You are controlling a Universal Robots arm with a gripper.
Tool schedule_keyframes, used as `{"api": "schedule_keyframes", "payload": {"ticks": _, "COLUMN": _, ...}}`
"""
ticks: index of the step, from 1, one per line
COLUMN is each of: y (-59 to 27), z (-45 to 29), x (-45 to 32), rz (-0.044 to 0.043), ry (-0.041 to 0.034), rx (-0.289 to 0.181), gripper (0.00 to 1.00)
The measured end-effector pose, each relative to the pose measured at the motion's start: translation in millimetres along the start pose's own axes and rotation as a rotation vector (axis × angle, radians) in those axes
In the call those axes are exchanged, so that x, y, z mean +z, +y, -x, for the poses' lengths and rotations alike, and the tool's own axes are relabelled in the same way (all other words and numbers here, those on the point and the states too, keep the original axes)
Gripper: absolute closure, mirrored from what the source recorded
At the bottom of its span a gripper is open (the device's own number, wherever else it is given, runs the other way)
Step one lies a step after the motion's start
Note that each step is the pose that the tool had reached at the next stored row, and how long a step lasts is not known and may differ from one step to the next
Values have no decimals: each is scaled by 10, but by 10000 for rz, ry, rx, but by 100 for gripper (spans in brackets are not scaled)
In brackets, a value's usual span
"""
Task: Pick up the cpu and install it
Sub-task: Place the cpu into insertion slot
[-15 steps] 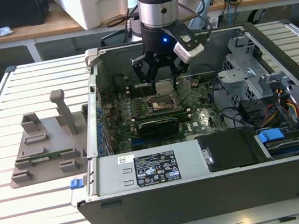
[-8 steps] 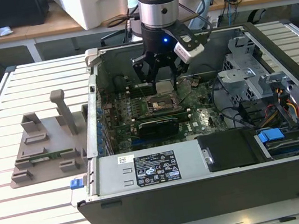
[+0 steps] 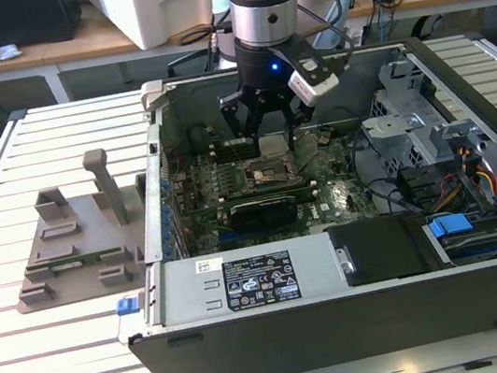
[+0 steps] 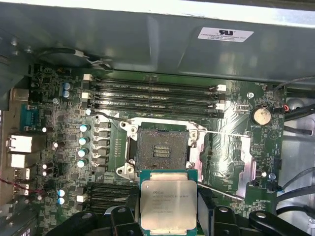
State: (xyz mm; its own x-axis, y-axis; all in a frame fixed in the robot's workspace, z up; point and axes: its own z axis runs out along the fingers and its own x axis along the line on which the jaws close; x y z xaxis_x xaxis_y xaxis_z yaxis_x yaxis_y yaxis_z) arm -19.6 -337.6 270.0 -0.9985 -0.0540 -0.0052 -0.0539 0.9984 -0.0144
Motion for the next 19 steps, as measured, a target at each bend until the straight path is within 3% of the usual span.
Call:
{"api": "schedule_keyframes", "payload": {"ticks": 6, "y": 0, "z": 0, "x": 0, "rz": -19, "ry": 21, "rx": 1406, "gripper": 45}}
{"api": "schedule_keyframes", "payload": {"ticks": 14, "y": 0, "z": 0, "x": 0, "rz": -38, "ry": 35, "rx": 2354, "gripper": 45}}
{"api": "schedule_keyframes", "payload": {"ticks": 16, "y": 0, "z": 0, "x": 0, "rz": -53, "ry": 44, "rx": 3004, "gripper": 45}}
{"api": "schedule_keyframes", "payload": {"ticks": 19, "y": 0, "z": 0, "x": 0, "rz": -65, "ry": 53, "rx": 3551, "gripper": 45}}
